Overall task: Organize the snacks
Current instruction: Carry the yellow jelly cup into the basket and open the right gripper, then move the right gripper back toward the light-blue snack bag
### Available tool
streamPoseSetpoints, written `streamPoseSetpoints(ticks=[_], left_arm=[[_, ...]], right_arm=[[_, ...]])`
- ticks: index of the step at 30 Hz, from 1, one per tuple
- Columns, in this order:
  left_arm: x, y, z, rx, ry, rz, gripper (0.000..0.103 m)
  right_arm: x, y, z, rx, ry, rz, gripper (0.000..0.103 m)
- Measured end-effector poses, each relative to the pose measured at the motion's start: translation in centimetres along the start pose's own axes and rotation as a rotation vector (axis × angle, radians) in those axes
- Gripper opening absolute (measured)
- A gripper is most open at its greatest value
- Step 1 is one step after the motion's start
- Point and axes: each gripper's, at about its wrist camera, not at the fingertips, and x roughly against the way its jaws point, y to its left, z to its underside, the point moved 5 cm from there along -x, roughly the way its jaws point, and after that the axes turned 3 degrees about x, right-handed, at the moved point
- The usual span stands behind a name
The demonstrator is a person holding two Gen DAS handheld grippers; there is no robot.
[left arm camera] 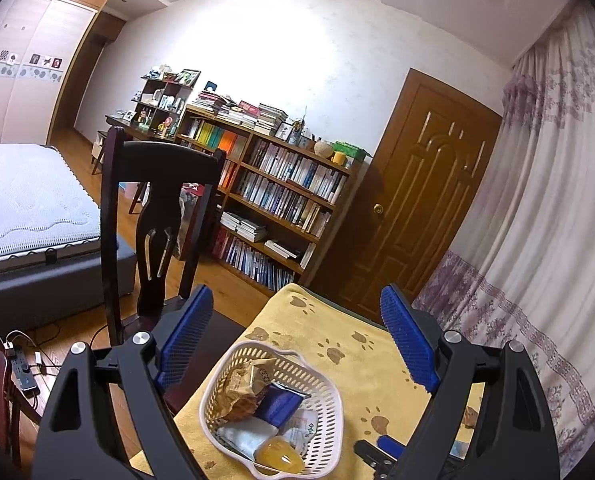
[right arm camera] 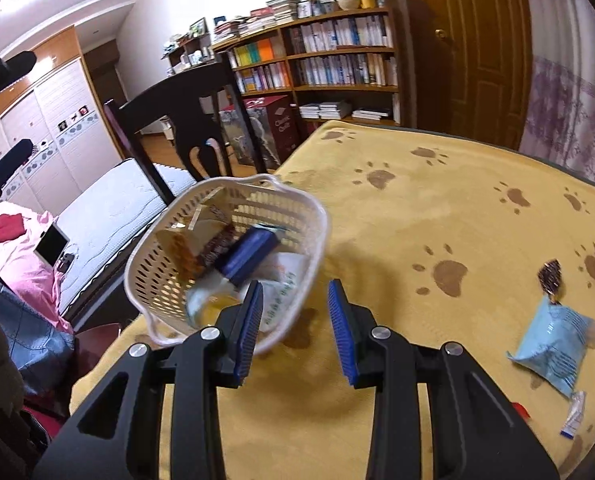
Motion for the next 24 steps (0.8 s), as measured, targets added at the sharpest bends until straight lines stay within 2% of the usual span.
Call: streamPoseSetpoints(ticks=[5,11,14,24], left_arm=[[-0.3,-1.3,0.6,-0.033,0.014,0.016,0.087],[-0.8,-3.1,1.7,-0.073,0.04,0.038,0.087],[-1.0,-4.0,2.4,-0.094,0.053,0.048,0.087],[-1.9,-7.1,4.5,-0.176,0.101,0.087,0.087]], right_arm=[[1.0,-3.0,1.0,-0.041,0.003,0.045,0.035],[2.8,-8.8,2.2,-0.159,-0.013,0.113,0.052],[3.8,-11.7,2.5,-0.211,-0.027,0.148,0.057],[3.8,-20.0,2.7,-0.291,-0.018,0.272,0.058]])
